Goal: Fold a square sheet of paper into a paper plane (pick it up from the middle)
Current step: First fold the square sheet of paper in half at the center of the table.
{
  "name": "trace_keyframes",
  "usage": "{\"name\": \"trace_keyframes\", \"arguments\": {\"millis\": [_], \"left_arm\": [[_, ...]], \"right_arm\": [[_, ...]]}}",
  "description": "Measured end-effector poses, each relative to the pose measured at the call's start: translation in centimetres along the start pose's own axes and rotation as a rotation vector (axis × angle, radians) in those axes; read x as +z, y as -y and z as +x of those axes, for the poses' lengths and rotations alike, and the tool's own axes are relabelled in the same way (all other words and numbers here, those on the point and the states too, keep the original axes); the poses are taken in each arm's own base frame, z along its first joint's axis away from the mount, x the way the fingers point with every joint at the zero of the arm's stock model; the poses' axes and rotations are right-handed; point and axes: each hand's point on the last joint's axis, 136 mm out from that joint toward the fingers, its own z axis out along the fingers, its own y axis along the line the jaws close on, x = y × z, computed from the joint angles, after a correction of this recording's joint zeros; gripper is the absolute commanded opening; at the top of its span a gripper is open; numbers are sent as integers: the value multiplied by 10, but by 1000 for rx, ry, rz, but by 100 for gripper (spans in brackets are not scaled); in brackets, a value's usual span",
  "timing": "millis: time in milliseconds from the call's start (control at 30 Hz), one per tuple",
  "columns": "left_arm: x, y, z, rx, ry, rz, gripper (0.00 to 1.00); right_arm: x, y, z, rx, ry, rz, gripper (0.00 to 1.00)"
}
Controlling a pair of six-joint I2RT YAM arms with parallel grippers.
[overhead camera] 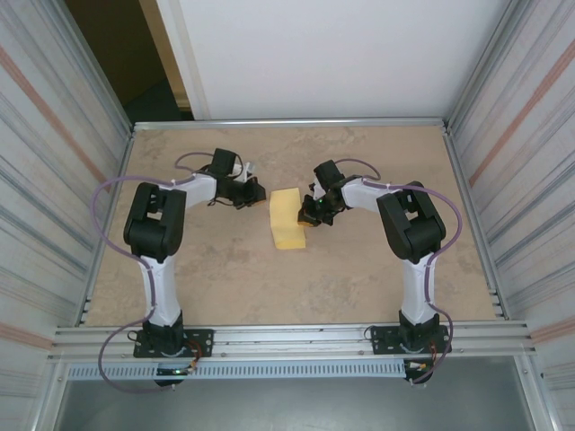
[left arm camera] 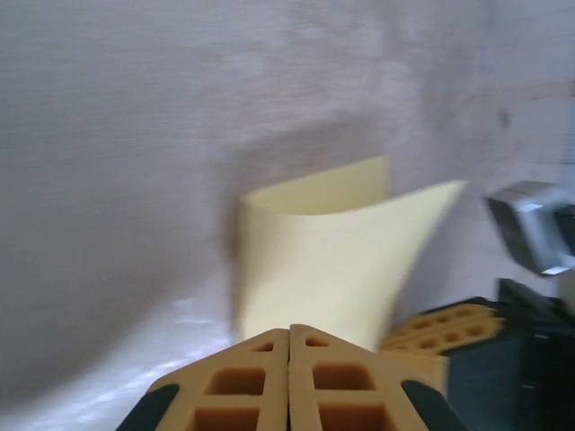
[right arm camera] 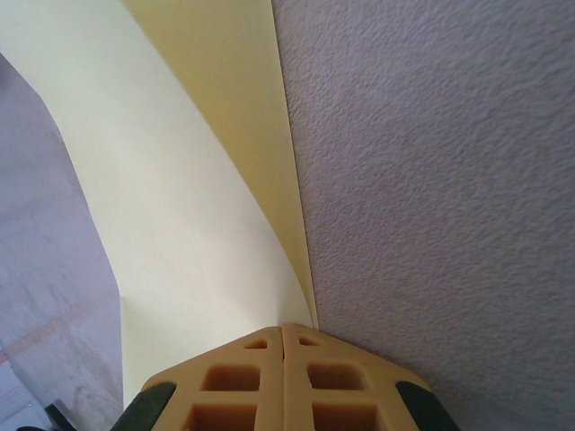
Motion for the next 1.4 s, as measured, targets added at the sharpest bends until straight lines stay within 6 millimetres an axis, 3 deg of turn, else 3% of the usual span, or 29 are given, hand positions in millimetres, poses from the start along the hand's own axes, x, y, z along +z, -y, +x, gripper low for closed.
{"name": "trace_keyframes", "arguments": {"millis": [133, 267, 567, 900, 1067, 1200, 1300, 1400], "left_arm": [[12, 26, 8, 39, -26, 46, 7], [26, 33, 8, 51, -52, 56, 7], [40, -10, 4, -29, -92, -11, 7], [20, -39, -36, -67, -24, -88, 8], [8, -48, -43, -72, 4, -131, 8], [-8, -30, -26, -79, 5, -100, 9], [-21, -4, -7, -76, 5, -42, 9], [-21, 23, 17, -62, -19, 12, 8]], "right_arm": [[0, 0, 0, 0, 0, 0, 0], [0, 0, 0, 0, 0, 0, 0], [0, 0, 0, 0, 0, 0, 0], [0, 0, 0, 0, 0, 1, 0], [0, 0, 0, 0, 0, 0, 0], [0, 0, 0, 1, 0, 0, 0], [1, 0, 1, 3, -1, 1, 0], [0, 0, 0, 3, 0, 0, 0]]}}
